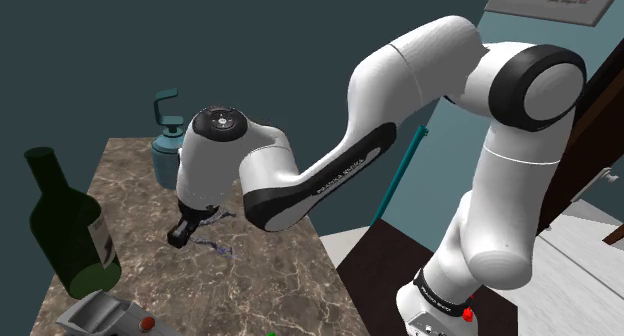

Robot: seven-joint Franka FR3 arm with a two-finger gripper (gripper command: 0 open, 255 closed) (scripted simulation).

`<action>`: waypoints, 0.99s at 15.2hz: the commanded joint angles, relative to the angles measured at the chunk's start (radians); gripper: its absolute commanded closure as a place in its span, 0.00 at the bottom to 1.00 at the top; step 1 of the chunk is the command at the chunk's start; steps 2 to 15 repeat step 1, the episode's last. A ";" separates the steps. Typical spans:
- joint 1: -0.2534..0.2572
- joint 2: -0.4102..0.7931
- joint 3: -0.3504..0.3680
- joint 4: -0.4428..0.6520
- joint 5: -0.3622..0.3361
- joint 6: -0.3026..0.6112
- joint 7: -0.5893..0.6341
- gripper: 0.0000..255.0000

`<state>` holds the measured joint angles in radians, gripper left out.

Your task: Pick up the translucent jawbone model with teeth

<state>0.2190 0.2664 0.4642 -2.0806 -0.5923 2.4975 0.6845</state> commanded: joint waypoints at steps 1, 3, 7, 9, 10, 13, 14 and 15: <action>-0.003 -0.007 0.003 0.000 0.009 -0.005 -0.008 1.00; -0.003 -0.007 0.003 0.000 0.009 -0.005 -0.008 1.00; -0.003 -0.007 0.003 0.000 0.009 -0.005 -0.008 1.00; -0.003 -0.007 0.003 0.000 0.009 -0.005 -0.008 1.00; -0.003 -0.007 0.003 0.000 0.009 -0.005 -0.008 1.00; -0.003 -0.007 0.003 0.000 0.009 -0.005 -0.008 1.00; -0.003 -0.007 0.003 0.000 0.009 -0.005 -0.008 1.00; -0.003 -0.007 0.003 0.000 0.009 -0.005 -0.008 1.00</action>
